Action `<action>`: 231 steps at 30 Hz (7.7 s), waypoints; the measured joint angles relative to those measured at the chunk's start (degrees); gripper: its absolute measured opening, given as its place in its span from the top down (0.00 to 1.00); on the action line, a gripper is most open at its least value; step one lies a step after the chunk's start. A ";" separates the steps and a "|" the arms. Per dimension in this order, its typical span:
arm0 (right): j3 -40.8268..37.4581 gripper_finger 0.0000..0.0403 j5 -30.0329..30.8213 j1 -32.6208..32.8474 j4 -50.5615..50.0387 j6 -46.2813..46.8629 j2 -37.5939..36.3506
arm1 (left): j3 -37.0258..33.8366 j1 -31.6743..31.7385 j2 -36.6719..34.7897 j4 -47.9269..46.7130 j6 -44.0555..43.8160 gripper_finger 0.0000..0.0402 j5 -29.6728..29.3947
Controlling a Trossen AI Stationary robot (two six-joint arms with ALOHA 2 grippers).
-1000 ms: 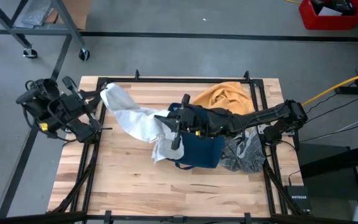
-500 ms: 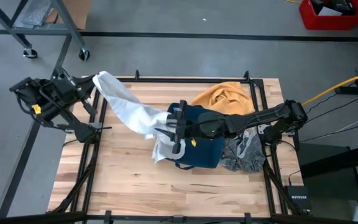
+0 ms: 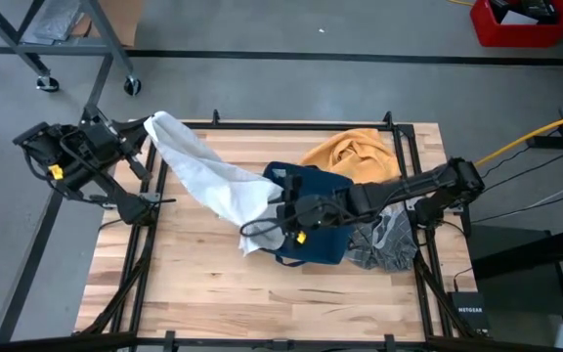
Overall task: Fold towel
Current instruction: Fold the white patterned towel
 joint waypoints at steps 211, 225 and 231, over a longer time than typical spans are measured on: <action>12.07 0.96 30.26 1.46 6.18 7.22 21.52 | 0.00 14.97 -2.03 0.07 -2.97 1.00 0.26; 19.59 0.98 23.45 10.86 3.49 7.80 21.22 | 0.00 14.95 -2.05 0.03 -2.53 1.00 0.26; 18.29 0.99 23.83 8.37 -4.07 12.79 21.22 | -0.02 14.95 -1.99 -0.02 -2.83 1.00 0.26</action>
